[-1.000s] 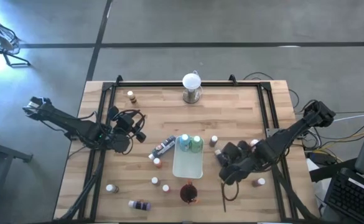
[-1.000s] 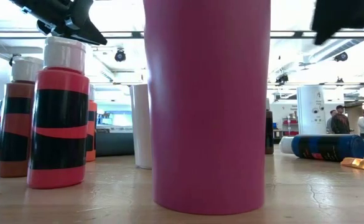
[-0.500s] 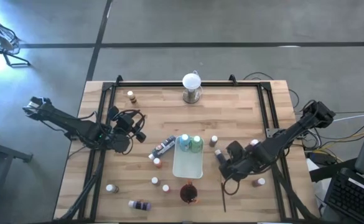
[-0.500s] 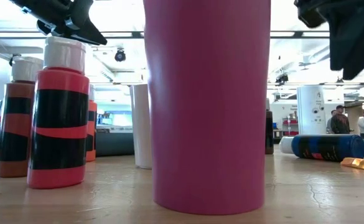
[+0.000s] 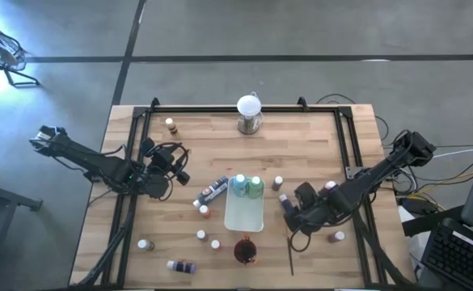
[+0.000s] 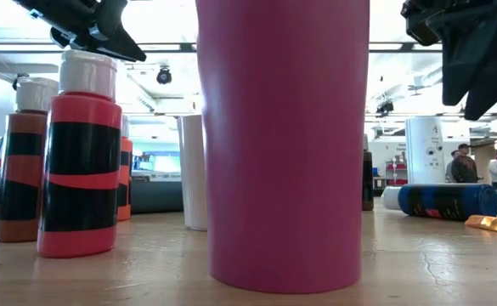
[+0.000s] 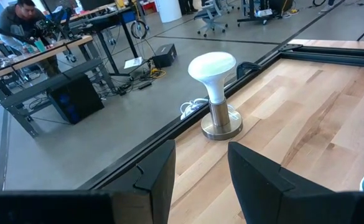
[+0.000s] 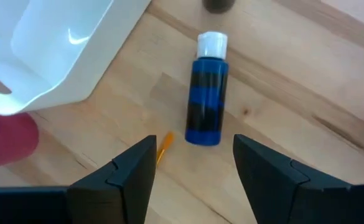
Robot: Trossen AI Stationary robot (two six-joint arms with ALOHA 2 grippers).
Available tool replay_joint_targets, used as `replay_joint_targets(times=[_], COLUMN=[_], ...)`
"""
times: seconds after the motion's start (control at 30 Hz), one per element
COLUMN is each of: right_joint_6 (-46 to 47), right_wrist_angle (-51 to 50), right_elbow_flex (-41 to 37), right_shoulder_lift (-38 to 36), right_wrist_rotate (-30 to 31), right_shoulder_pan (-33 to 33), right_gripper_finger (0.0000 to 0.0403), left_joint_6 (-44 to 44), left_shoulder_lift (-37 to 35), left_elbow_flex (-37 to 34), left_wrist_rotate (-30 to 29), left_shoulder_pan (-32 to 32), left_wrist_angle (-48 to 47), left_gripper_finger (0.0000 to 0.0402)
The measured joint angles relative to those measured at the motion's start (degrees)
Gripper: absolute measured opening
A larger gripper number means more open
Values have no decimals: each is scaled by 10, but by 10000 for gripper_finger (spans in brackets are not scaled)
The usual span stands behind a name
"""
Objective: Pick & Place Paint Supplies
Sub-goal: Put the gold paint brush into the red cup
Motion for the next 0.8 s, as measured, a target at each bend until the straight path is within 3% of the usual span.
replay_joint_targets(times=[0.5,0.8], right_joint_6=[-4,18], right_wrist_angle=[62,73], right_elbow_flex=[-20,-21], right_shoulder_lift=[1,45], right_wrist_rotate=[0,-31], right_shoulder_pan=[-30,-31], right_gripper_finger=[192,210], left_joint_6=[0,0], left_shoulder_lift=[0,0], left_elbow_flex=[0,0], left_wrist_rotate=[0,0], left_shoulder_pan=[0,0], left_wrist_angle=[-1,-1], left_gripper_finger=[154,154])
